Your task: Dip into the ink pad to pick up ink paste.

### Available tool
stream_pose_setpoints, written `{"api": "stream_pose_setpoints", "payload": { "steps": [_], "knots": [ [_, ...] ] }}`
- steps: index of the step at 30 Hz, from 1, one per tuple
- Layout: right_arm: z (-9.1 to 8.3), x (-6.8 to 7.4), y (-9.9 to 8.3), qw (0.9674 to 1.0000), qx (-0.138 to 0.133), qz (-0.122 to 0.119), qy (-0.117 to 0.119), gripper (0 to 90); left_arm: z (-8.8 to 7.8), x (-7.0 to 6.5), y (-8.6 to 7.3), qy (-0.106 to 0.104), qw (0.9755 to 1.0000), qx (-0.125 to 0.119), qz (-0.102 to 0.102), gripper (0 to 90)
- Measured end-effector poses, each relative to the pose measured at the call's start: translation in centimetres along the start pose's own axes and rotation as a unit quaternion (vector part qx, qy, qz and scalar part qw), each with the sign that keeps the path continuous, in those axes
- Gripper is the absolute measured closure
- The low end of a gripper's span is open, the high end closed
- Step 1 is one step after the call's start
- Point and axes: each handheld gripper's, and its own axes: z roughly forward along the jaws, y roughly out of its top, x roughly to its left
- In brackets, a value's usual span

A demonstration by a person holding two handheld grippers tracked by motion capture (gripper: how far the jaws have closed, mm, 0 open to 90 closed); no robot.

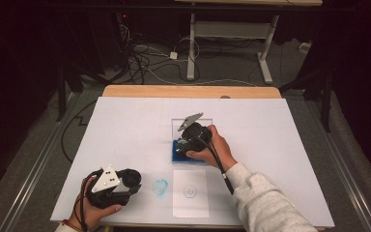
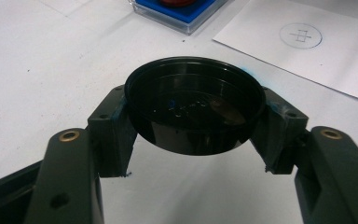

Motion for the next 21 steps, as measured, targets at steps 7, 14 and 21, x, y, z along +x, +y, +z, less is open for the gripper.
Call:
{"api": "stream_pose_setpoints", "payload": {
  "steps": [7, 14, 21],
  "knots": [
    [0.11, -0.2, 0.0, 1.0, -0.002, 0.002, 0.002, 57.4, -0.02, 0.04, -0.05, 0.002, 1.0, 0.002, 0.0, 37.0],
    [-0.06, 0.46, -0.13, 0.9998, -0.001, -0.012, -0.014, 57.4, 0.01, 0.02, -0.06, 0.001, 1.0, 0.002, -0.001, 37.0],
    [-0.01, 0.2, -0.51, 0.9999, -0.014, -0.005, -0.009, 57.4, 0.02, -0.03, -0.07, 0.001, 1.0, 0.003, -0.002, 37.0]
  ]
}}
